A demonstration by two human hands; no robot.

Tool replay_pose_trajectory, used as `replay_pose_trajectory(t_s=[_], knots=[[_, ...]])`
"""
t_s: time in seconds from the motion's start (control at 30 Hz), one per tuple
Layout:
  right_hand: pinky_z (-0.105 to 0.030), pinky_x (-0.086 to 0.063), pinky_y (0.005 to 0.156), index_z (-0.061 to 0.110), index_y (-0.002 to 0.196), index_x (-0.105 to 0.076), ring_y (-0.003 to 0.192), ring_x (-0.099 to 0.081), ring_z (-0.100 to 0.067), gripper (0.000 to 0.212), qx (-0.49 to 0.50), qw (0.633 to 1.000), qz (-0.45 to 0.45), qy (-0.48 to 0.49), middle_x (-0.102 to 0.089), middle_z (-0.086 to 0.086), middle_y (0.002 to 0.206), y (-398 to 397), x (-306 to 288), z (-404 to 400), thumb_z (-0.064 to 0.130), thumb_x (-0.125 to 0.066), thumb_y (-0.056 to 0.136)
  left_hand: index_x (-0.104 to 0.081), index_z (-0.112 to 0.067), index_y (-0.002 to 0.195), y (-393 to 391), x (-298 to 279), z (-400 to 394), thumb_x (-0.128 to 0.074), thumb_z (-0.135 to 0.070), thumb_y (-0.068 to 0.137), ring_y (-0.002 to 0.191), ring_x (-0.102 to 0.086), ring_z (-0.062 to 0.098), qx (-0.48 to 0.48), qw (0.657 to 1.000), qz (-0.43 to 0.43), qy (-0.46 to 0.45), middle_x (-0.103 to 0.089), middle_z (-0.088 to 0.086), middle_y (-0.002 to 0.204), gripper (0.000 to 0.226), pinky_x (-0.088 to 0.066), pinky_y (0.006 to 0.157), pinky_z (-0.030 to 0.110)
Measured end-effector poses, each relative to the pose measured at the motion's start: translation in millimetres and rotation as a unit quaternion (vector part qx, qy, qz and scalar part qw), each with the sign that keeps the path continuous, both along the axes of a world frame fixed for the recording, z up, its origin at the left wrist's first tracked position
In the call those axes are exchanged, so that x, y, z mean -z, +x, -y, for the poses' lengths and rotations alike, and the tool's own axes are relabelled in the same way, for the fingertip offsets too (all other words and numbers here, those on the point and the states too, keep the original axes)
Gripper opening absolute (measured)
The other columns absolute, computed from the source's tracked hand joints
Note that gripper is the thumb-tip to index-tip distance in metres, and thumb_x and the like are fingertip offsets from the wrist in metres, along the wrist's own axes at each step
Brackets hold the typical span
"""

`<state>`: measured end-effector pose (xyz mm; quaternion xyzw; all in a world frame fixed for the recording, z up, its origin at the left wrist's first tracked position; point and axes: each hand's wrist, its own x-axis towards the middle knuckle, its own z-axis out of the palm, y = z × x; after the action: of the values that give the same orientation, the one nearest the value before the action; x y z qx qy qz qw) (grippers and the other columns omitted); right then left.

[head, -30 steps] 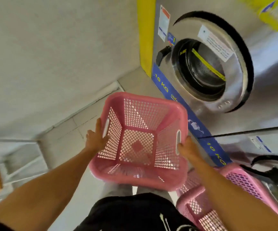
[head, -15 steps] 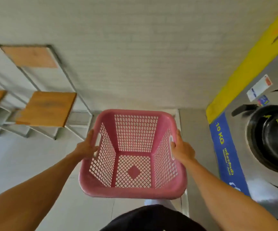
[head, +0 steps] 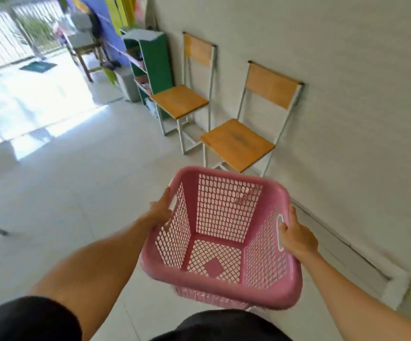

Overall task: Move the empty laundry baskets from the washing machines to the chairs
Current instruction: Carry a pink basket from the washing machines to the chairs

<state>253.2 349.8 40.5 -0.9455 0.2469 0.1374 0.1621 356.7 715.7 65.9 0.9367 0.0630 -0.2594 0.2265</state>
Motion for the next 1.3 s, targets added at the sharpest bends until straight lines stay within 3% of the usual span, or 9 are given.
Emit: replay_pose_trajectory(t_s=[0.23,0.37,0.5,0.67,0.83,1.03,1.3], knots=[[-0.022,-0.037,0.039,0.043,0.155,0.020,0.047,-0.056,-0.014,0.071,-0.133,0.990,0.030,0.034,-0.058,-0.001,0.063,114.4,-1.5,-111.7,0.039,-0.031,0.106,-0.003,-0.044,0.153,42.9,-5.3,-127.5,-0.049,-0.019,0.090,0.109,-0.061,0.041,-0.120,0.991,0.042,0.049,-0.056,0.025,0.134,0.082,-0.050,0.088,0.040],[-0.025,-0.035,0.044,0.037,0.156,0.020,0.052,-0.050,-0.013,0.073,-0.191,0.980,0.040,0.031,-0.053,0.002,0.064,181.6,12.3,-158.3,0.036,-0.032,0.106,-0.006,-0.045,0.153,71.1,-2.4,-175.5,-0.049,-0.017,0.088,0.108,-0.061,0.040,-0.167,0.983,0.044,0.055,-0.055,0.023,0.137,0.083,-0.051,0.088,0.041],[-0.033,-0.052,0.055,0.038,0.156,0.017,0.054,-0.057,-0.019,0.070,-0.237,0.971,0.033,0.029,-0.055,0.000,0.063,255.9,30.3,-196.7,0.040,-0.030,0.105,-0.007,-0.049,0.151,101.5,0.9,-215.5,-0.049,-0.018,0.084,0.111,-0.060,0.040,-0.224,0.973,0.024,0.057,-0.055,0.020,0.139,0.085,-0.051,0.094,0.043],[-0.036,-0.056,0.058,0.044,0.154,0.020,0.055,-0.060,-0.020,0.072,-0.300,0.951,0.056,0.050,-0.060,-0.003,0.063,350.5,31.1,-254.3,0.037,-0.030,0.103,-0.008,-0.047,0.152,145.5,-2.6,-260.0,-0.049,-0.016,0.085,0.111,-0.060,0.038,-0.296,0.953,0.008,0.056,-0.055,0.018,0.138,0.084,-0.050,0.098,0.044],[-0.042,-0.059,0.063,0.043,0.154,0.018,0.058,-0.062,-0.026,0.072,-0.320,0.945,0.051,0.049,-0.062,-0.005,0.066,422.1,30.8,-291.7,0.039,-0.029,0.101,-0.012,-0.047,0.150,187.7,-1.3,-290.4,-0.048,-0.023,0.082,0.107,-0.062,0.038,-0.340,0.938,0.036,0.052,-0.059,0.019,0.134,0.081,-0.052,0.096,0.046],[-0.039,-0.055,0.065,0.038,0.157,0.014,0.065,-0.062,-0.028,0.070,-0.342,0.938,0.043,0.033,-0.062,-0.007,0.073,506.5,27.8,-330.9,0.038,-0.030,0.103,-0.013,-0.048,0.147,260.4,13.7,-323.1,-0.050,-0.028,0.083,0.091,-0.067,0.039,-0.350,0.935,0.050,0.015,-0.065,0.019,0.122,0.077,-0.056,0.088,0.049],[-0.032,-0.052,0.048,0.029,0.159,-0.002,0.051,-0.059,-0.019,0.062,-0.261,0.964,0.046,-0.012,-0.060,-0.003,0.062,622.5,38.3,-380.5,0.045,-0.026,0.104,-0.013,-0.050,0.149,422.8,44.2,-394.8,-0.050,-0.025,0.078,0.101,-0.065,0.035,-0.312,0.949,0.029,-0.043,-0.060,0.013,0.134,0.084,-0.054,0.095,0.045]])
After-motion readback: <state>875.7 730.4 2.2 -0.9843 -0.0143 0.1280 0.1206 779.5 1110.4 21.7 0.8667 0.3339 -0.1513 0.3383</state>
